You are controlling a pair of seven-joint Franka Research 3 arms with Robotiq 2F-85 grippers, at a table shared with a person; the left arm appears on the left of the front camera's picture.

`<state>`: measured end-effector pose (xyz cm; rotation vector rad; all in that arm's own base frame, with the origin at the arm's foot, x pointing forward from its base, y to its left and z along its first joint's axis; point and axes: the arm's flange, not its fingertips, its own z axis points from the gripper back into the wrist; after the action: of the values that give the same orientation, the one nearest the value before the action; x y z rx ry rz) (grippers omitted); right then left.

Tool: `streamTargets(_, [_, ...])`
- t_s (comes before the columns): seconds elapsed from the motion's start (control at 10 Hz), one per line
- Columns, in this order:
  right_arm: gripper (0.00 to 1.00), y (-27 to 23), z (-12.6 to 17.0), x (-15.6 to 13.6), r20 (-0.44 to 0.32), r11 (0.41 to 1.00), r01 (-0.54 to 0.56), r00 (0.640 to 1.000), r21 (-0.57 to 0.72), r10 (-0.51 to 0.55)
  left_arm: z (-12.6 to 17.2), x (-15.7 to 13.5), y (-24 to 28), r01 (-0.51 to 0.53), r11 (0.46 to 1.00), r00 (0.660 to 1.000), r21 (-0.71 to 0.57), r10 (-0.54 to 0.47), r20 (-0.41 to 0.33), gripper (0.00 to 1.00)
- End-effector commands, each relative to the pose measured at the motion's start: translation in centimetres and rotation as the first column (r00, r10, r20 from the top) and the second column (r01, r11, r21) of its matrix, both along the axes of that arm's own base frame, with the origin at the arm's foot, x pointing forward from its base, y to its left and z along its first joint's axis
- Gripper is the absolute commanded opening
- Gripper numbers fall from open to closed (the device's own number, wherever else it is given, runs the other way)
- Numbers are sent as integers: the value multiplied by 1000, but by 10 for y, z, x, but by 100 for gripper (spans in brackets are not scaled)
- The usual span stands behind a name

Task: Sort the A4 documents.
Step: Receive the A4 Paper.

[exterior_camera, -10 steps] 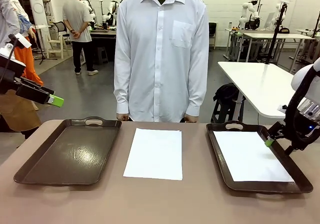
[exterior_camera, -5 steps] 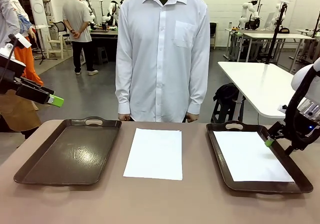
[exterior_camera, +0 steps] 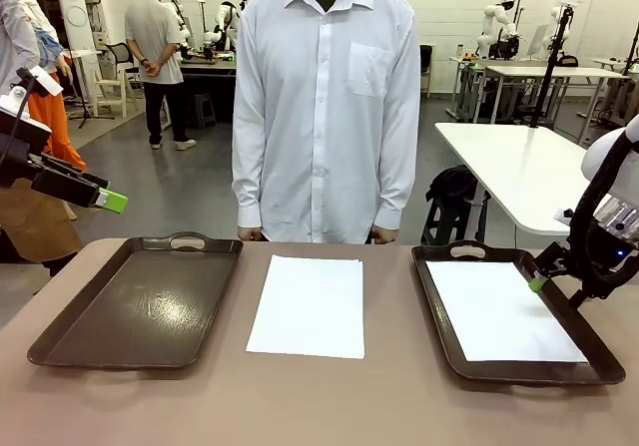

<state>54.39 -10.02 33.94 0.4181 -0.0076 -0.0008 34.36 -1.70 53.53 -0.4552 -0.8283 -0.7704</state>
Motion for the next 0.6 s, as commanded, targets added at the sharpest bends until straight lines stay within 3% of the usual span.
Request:
streamTargets(0.0, [100,10,47,-25,211,997,-68,975,-35,74,-2,2,1,18,1000,1000,-4,-18,10,100])
streamTargets(0.2, [100,13,93,-41,353,988,-155,924,-1,145,-2,2,1,18,1000,1000,-4,-18,10,100])
streamTargets(0.3, [100,15,116,-51,418,969,-248,882,15,219,-2,2,1,18,1000,1000,-4,-18,10,100])
streamTargets(0.5, [100,12,150,-74,551,869,-496,725,2,413,-2,2,1,18,1000,1000,-4,-18,10,100])
